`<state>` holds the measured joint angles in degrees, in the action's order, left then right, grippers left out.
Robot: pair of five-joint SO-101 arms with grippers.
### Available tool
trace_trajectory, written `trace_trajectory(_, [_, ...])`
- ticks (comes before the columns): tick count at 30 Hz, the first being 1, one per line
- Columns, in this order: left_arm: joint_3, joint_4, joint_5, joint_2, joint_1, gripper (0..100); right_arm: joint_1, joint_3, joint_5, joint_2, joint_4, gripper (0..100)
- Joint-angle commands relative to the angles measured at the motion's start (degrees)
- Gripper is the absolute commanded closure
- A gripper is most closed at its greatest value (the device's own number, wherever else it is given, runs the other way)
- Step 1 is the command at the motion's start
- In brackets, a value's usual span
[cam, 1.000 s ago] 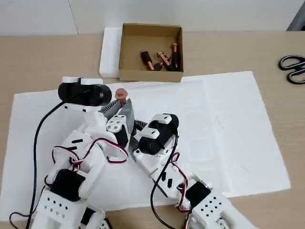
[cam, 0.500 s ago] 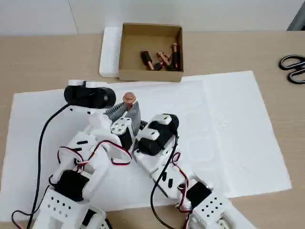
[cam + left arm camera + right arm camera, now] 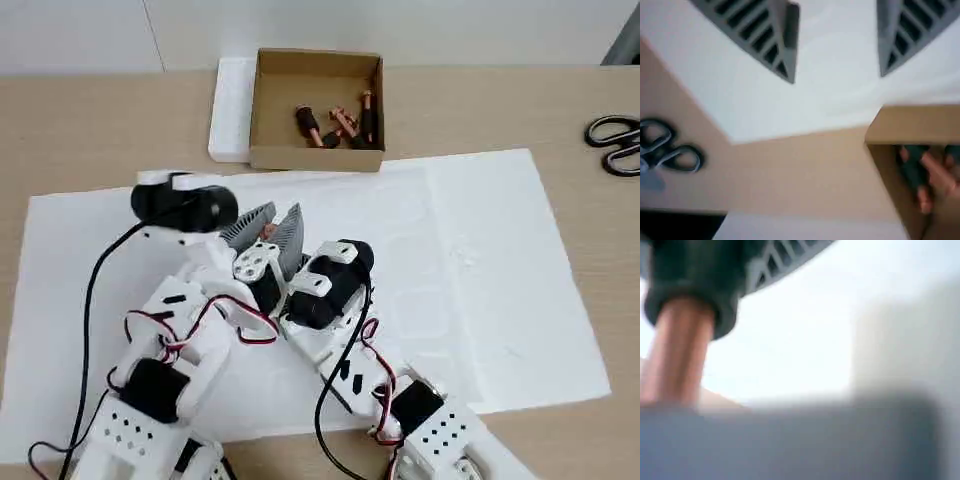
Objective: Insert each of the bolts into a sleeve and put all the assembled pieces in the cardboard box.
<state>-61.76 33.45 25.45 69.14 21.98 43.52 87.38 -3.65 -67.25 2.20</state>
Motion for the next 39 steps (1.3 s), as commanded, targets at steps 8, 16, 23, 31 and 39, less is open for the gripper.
trace_trajectory(8, [-0.8,-3.3,1.9,2.2,-2.6,87,-0.7,-1.0,0.4,-1.0,1.4,99.6])
trace_trajectory(16, [1.9,-7.0,2.5,1.8,-18.5,94,-15.3,-5.3,0.7,-0.6,1.3,99.6])
trace_trajectory(23, [-13.6,-8.2,8.9,-1.2,-20.0,99,-24.6,-28.7,0.5,20.1,-3.9,99.6])
trace_trajectory(31, [-31.5,-21.9,9.1,-5.9,-19.0,99,-24.1,-66.7,0.8,60.1,-8.7,99.6])
trace_trajectory(39, [-34.0,-23.9,9.1,-1.5,-14.3,99,-24.3,-102.2,13.0,91.6,-23.3,99.6])
